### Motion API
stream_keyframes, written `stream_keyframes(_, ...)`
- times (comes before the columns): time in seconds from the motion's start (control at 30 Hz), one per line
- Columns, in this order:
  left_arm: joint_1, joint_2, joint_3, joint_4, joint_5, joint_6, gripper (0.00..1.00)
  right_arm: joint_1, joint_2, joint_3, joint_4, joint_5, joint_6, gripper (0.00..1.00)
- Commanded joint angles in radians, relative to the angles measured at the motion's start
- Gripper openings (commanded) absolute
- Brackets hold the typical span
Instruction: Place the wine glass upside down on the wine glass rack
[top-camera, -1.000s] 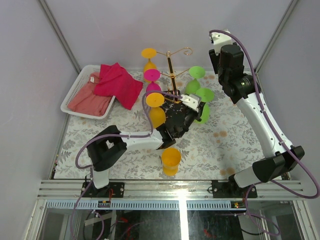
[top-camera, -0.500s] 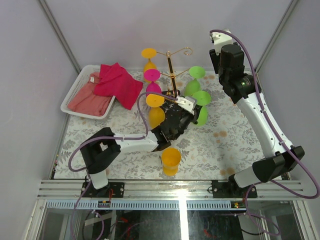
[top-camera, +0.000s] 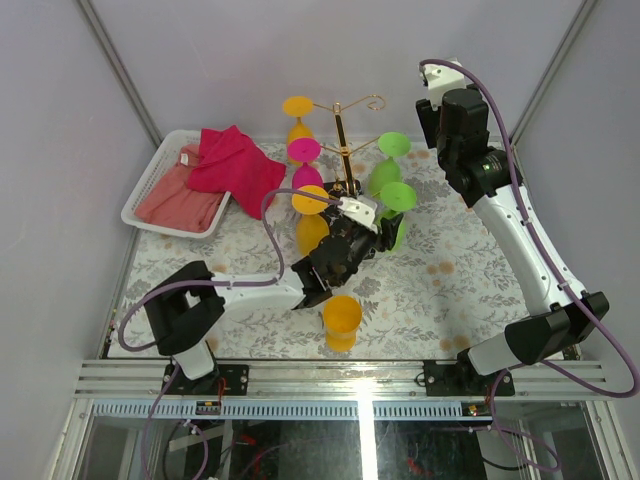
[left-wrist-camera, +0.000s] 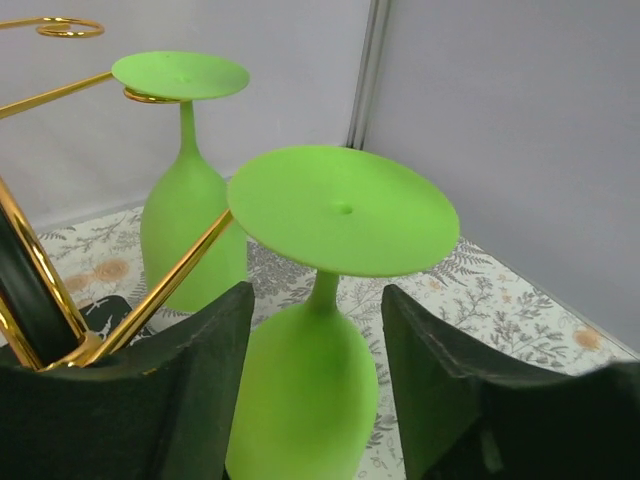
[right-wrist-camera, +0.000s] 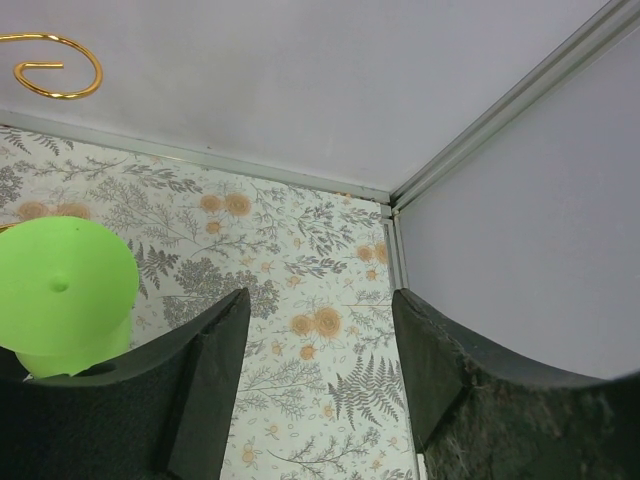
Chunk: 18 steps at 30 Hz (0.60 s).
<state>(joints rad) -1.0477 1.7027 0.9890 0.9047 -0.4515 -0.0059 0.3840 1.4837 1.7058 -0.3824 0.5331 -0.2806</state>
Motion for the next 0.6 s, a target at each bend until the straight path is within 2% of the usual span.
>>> stream_keyframes(0.0,-0.009,-0.059,-0.036,0.008,-0.043,0.002,0.56,-0.006,-0.004,0.027,0.033,0.000,0.001,0.66)
stream_keyframes(0.23,-0.023,-0.136,-0.067,-0.080,0.014,0.001,0.60,-0.007,0.015,0.069,-0.003,-0.007,0.021,0.66)
stream_keyframes(0.57,-0.042,-0.319,-0.060,-0.425,0.168,-0.037,0.60,-0.006,0.050,0.195,-0.150,-0.088,0.098,0.68)
